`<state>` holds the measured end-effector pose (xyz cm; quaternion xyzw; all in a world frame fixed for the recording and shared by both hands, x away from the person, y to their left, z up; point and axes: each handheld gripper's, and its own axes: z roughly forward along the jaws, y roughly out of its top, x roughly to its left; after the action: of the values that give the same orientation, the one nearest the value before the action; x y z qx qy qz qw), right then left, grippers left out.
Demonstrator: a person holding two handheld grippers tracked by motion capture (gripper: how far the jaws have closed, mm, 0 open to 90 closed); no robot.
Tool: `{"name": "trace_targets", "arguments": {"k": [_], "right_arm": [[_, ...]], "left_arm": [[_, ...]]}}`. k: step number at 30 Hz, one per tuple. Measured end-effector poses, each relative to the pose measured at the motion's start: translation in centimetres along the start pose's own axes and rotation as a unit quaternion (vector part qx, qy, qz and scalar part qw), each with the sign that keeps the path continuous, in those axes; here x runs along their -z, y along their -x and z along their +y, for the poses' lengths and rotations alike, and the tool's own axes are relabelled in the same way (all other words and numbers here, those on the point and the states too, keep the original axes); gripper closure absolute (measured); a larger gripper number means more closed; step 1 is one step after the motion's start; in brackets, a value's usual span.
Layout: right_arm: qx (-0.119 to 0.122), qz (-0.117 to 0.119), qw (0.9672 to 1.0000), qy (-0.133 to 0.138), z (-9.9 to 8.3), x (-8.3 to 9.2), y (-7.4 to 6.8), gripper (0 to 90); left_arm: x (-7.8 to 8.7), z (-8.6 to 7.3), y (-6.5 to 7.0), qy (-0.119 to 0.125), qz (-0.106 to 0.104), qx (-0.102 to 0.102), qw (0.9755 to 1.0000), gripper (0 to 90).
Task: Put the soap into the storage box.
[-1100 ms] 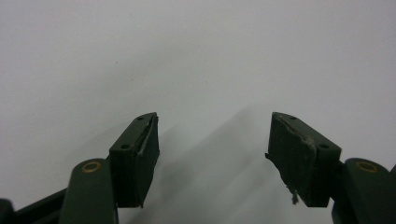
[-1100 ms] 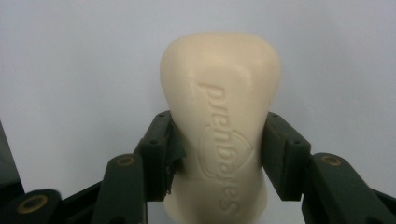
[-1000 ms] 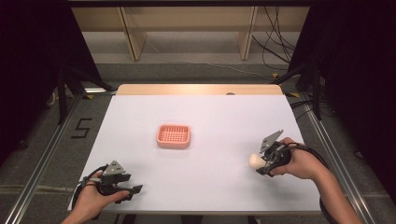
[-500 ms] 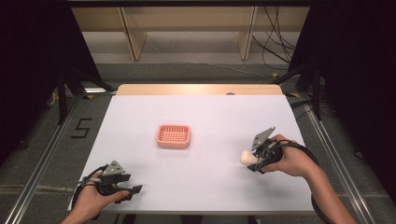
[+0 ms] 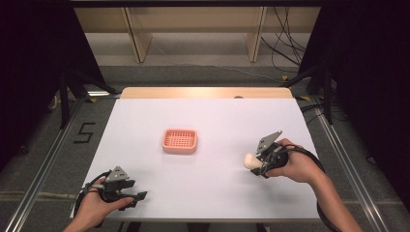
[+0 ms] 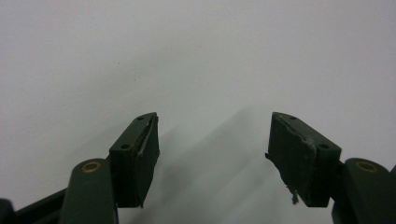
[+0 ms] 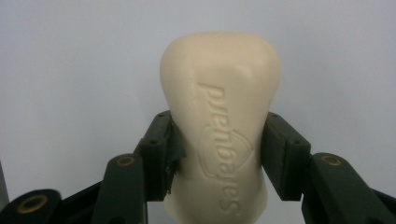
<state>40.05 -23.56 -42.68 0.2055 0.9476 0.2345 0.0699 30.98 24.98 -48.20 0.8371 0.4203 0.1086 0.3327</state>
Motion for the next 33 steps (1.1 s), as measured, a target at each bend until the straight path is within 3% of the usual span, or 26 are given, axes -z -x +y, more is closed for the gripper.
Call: {"name": "trace_targets", "arguments": {"k": [4, 5, 9, 12, 13, 15, 20, 33], "right_arm": [[-0.005, -0.002, 0.9999, 0.009, 0.3, -0.2, -0.2, 50.6], [0.007, 0.002, 0.9999, 0.011, 0.4, -0.2, 0.0, 50.6], [-0.002, -0.002, 0.9999, 0.016, 0.7, -0.3, -0.2, 50.6], [0.007, 0.001, 0.9997, 0.025, 0.8, -0.5, -0.1, 50.6], [-0.002, -0.005, 0.9997, 0.023, 0.9, -0.5, -0.2, 50.6], [-0.004, -0.003, 0.9996, 0.029, 0.9, -0.7, -0.2, 50.6], [-0.01, -0.012, 0.9993, 0.033, 1.1, -0.9, -0.4, 50.6], [-0.008, -0.012, 0.9986, 0.051, 2.0, -1.5, -0.5, 50.6]], "left_arm": [[0.1, 0.0, 0.0, 0.003, -0.006, -0.002, 1.0, 33.3], [0.1, 0.0, 0.0, 0.003, -0.006, -0.002, 1.0, 33.3], [0.1, 0.0, -0.1, 0.001, 0.0, -0.002, 1.0, 33.3], [0.1, 0.0, -0.1, 0.001, 0.0, -0.002, 1.0, 33.3], [0.1, 0.0, 0.0, 0.001, -0.003, 0.004, 1.0, 33.3], [0.2, 0.0, -0.1, 0.003, -0.006, -0.004, 1.0, 33.3], [0.1, 0.0, -0.1, 0.005, -0.005, -0.001, 1.0, 33.3], [0.2, 0.0, -0.1, 0.005, -0.005, -0.001, 1.0, 33.3]]}}
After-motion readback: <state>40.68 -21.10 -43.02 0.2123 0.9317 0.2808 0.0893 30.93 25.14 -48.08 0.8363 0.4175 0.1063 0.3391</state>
